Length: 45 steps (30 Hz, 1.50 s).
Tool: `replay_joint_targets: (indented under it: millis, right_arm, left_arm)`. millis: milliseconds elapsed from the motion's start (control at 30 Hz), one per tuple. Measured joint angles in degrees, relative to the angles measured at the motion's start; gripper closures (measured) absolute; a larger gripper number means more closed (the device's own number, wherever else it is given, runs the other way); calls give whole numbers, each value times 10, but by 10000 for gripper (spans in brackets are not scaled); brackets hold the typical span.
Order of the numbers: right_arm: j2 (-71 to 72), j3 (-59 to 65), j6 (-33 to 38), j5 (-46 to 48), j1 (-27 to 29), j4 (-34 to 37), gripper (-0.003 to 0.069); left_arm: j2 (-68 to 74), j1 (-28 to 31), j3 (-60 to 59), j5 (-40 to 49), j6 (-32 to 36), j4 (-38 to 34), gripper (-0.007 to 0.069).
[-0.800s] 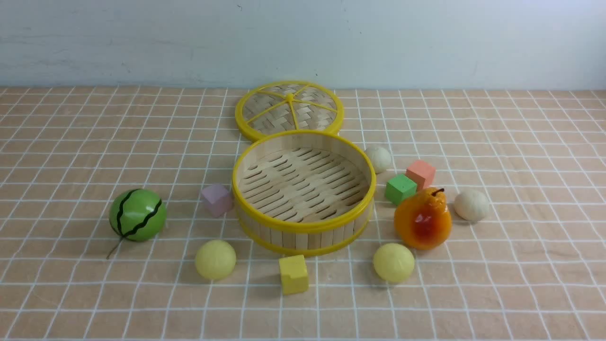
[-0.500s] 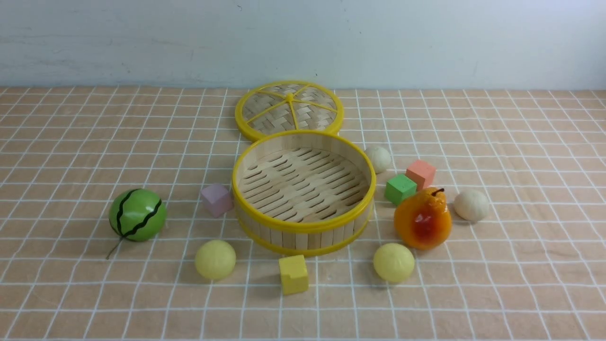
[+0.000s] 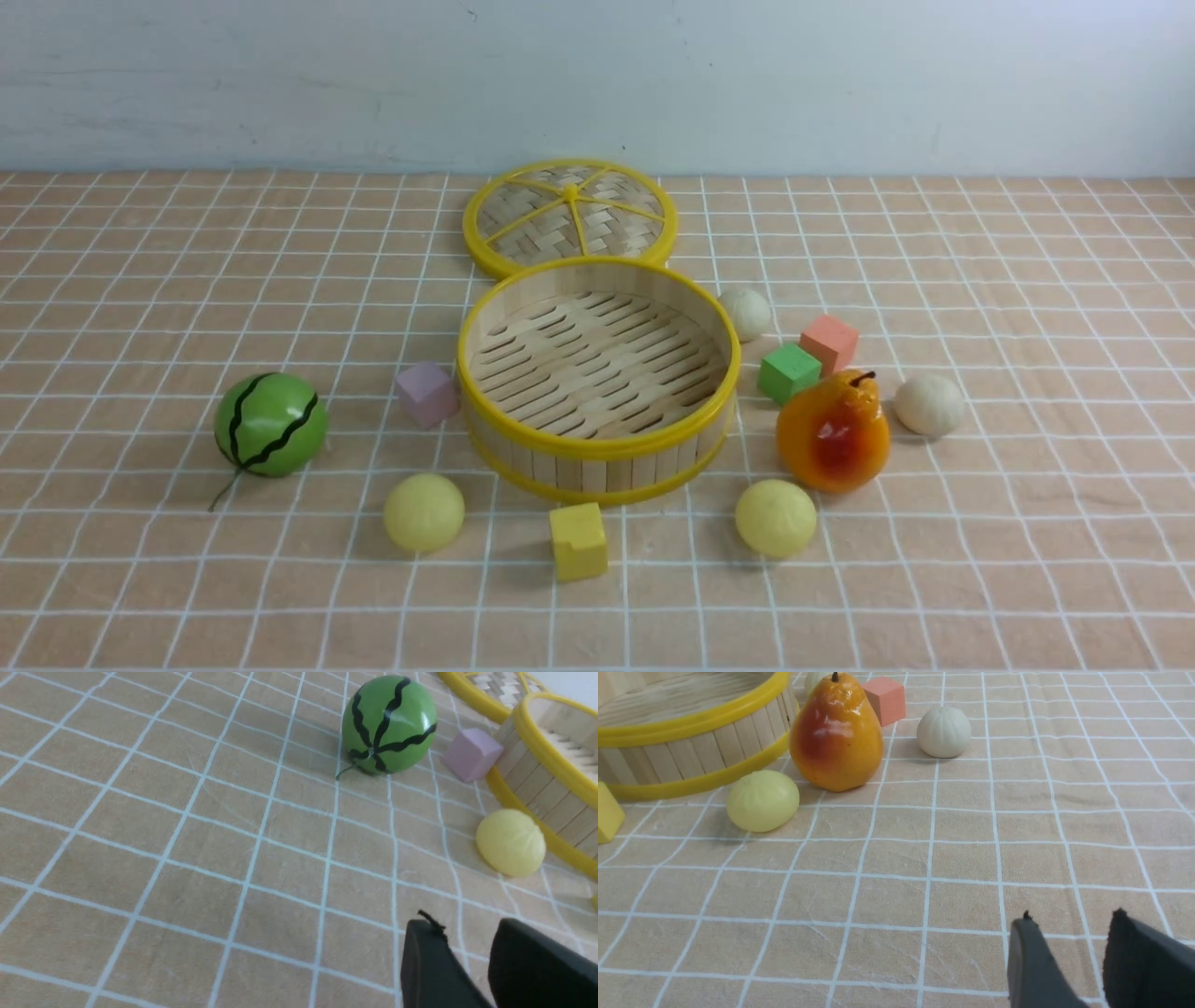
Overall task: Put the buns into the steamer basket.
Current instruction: Use the left arm to grab a steamed stuffed bun
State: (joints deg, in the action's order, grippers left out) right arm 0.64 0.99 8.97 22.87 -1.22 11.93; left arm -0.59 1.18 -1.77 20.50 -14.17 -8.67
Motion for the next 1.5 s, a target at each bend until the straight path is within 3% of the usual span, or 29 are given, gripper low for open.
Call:
replay_joint_targets:
  millis: [33, 167, 300, 400, 467, 567, 700, 833, 900, 1133, 1233, 1400, 1500]
  right_arm:
    - [0, 0, 0, 0, 0, 0, 419]
    - [0, 0, 0, 0, 0, 0, 419]
    - [0, 0, 0, 0, 0, 0, 419]
    - [0, 0, 0, 0, 0, 0, 419]
    - [0, 0, 0, 0, 0, 0, 419]
    - [0, 0, 0, 0, 0, 0, 419]
    - [0, 0, 0, 0, 0, 0, 419]
    - [0, 0, 0, 0, 0, 0, 419]
    - [0, 0, 0, 0, 0, 0, 419]
    - [0, 0, 0, 0, 0, 0, 419]
    - [0, 0, 0, 0, 0, 0, 419]
    - [0, 0, 0, -1, 0, 0, 419]
    - [0, 0, 0, -1, 0, 0, 419]
  left_arm:
    - [0, 0, 0, -2, -4, -4, 428]
    - [0, 0, 0, -74, -78, -158, 424]
    - [0, 0, 0, -141, -114, -259, 420]
    - [0, 0, 3, -169, -117, -290, 432]
    - [0, 0, 28, -142, -112, -295, 464]
    - [1, 0, 77, -79, -77, -291, 524]
    - [101, 0, 225, 120, 31, -243, 636]
    - [283, 0, 335, 307, 55, -178, 638]
    - [373, 0, 382, 351, 67, -149, 638]
    - [592, -20, 458, 315, 130, -106, 638]
    - [638, -75, 481, 293, 132, -100, 638]
    - [749, -233, 555, 274, 97, -42, 638]
    - [806, -268, 596, 274, 77, -7, 638]
